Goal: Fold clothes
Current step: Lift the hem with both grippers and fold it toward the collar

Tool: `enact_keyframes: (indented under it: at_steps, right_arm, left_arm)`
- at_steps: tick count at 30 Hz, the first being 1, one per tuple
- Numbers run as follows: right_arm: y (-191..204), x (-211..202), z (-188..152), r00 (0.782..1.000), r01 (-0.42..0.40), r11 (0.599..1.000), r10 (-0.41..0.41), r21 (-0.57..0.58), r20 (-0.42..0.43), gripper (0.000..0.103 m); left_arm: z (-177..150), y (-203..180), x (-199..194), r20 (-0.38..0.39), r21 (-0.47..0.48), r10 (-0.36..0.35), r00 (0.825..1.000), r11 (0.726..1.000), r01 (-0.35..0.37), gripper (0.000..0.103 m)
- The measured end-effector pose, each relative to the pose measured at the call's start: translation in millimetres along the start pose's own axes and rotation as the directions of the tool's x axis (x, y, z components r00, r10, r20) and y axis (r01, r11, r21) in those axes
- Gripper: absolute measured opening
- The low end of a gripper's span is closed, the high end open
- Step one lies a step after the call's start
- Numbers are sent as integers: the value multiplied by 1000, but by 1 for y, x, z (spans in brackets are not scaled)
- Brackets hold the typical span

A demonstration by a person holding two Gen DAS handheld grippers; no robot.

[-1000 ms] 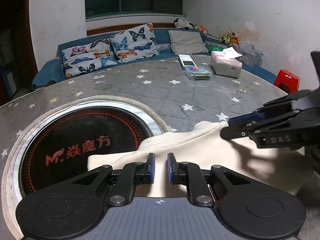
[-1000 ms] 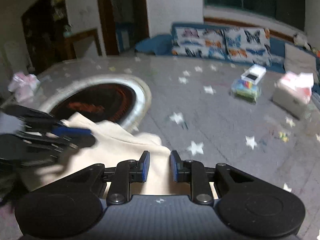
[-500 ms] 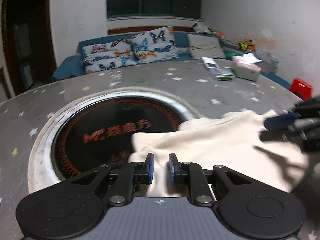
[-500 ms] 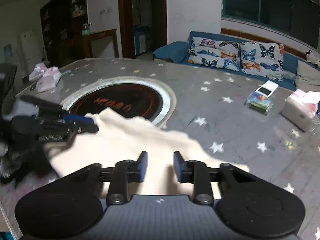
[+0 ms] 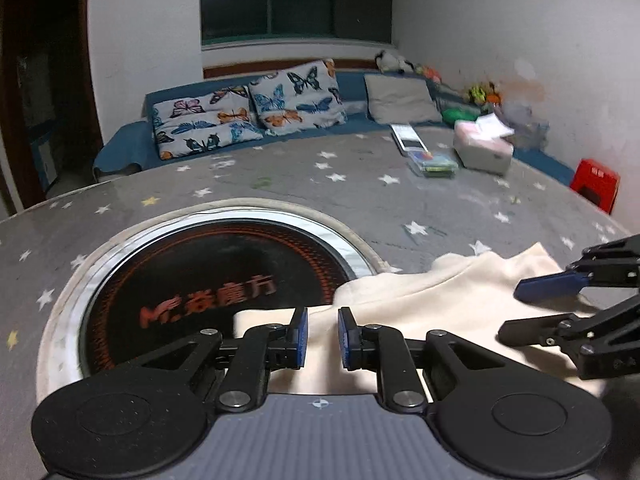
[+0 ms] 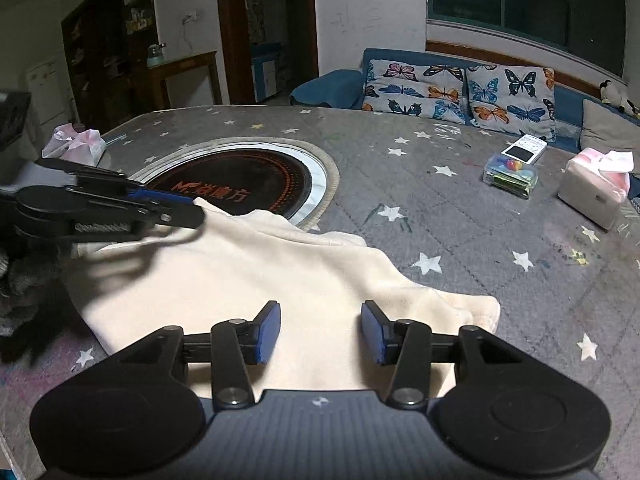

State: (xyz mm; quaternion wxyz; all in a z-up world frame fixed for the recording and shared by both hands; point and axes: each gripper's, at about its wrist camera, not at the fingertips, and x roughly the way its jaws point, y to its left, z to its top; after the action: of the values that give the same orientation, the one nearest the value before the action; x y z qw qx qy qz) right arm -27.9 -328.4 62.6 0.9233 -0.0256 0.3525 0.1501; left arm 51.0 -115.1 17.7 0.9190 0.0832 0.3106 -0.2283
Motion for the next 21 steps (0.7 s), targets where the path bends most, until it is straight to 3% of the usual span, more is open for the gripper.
enact_keyframes:
  at_steps: [4, 7, 11, 14, 21]
  right_arm:
    - [-1, 0, -1, 1000, 2, 1000, -2, 7, 3, 55]
    - [-2, 0, -2, 1000, -2, 1000, 2, 14, 4, 58]
    - [1, -3, -1, 1000, -4, 1000, 4, 8, 8, 62]
    - [6, -9, -2, 1000, -5, 1000, 5, -12, 13, 71]
    - [25, -24, -2, 999, -28, 997, 31, -70, 38, 77]
  left_arm:
    - [3, 0, 18, -47, -1, 29, 998, 1000, -29, 19]
    - [2, 4, 17, -49, -19, 36, 998, 999, -36, 28]
    - [-3, 14, -2, -22, -64, 40, 999, 997, -41, 30]
    - [-11, 18, -23, 1, -81, 62, 998, 995, -62, 50]
    - [-41, 17, -66, 31, -113, 61, 998, 992, -57, 54]
